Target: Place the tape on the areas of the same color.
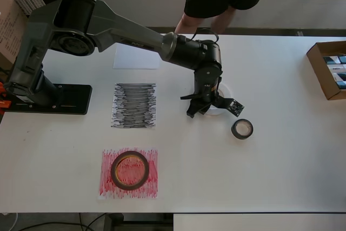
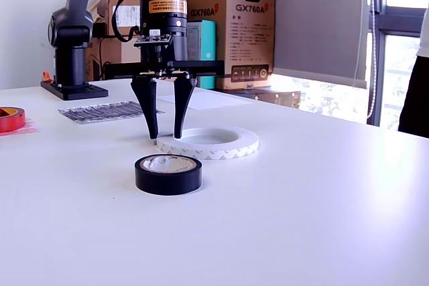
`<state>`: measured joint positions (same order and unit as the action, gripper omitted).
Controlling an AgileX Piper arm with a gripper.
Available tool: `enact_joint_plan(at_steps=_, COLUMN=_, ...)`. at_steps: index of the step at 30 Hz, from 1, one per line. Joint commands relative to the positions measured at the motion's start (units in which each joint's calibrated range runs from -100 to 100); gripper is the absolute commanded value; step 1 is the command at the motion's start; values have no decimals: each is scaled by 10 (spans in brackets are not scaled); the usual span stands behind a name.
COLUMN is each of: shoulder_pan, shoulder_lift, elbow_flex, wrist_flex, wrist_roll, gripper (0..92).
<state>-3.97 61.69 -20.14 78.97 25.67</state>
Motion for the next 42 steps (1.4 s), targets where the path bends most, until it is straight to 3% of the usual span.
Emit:
enact_joint_plan(at_steps=1, shoulder_pan=3, shoulder_lift=0, elbow_flex=-3, wrist_flex=-5, wrist_roll=2, gripper=369)
enact_joint_plan(at_steps=15, shoulder_pan=1, shoulder_lift=19, elbow_flex=-9, wrist_flex=-6, wrist_roll=2, gripper=352)
enact_joint_plan(at_steps=17, shoulder_pan=1, shoulder_lift=14, elbow_flex=-10, wrist_flex=-6, wrist_roll=2, gripper=274)
enact_joint_plan(at_steps=21, shoulder_pan=1, shoulder_lift=9, elbow_flex=-11, wrist_flex=-3, wrist_roll=2, gripper=7)
enact_joint_plan(at_steps=27, shoulder_pan=2, shoulder_lift=-77, elbow_flex=-2, wrist_flex=0, wrist_roll=-31, gripper=0)
enact_joint_plan(at_steps=32, shoulder_pan=38, shoulder_lift=-207, elbow_flex=6, wrist_flex=41, wrist_roll=-128, gripper=0)
enact_joint_plan(at_steps=38, shoulder_pan=145, shoulder_lift=-314, elbow_flex=84, wrist_flex=36, wrist_roll=-281, gripper=0)
enact_joint_plan(at_steps=42, shoulder_pan=214, shoulder_lift=-321, elbow_flex=149, wrist_flex=-5, wrist_roll=-317, gripper=0)
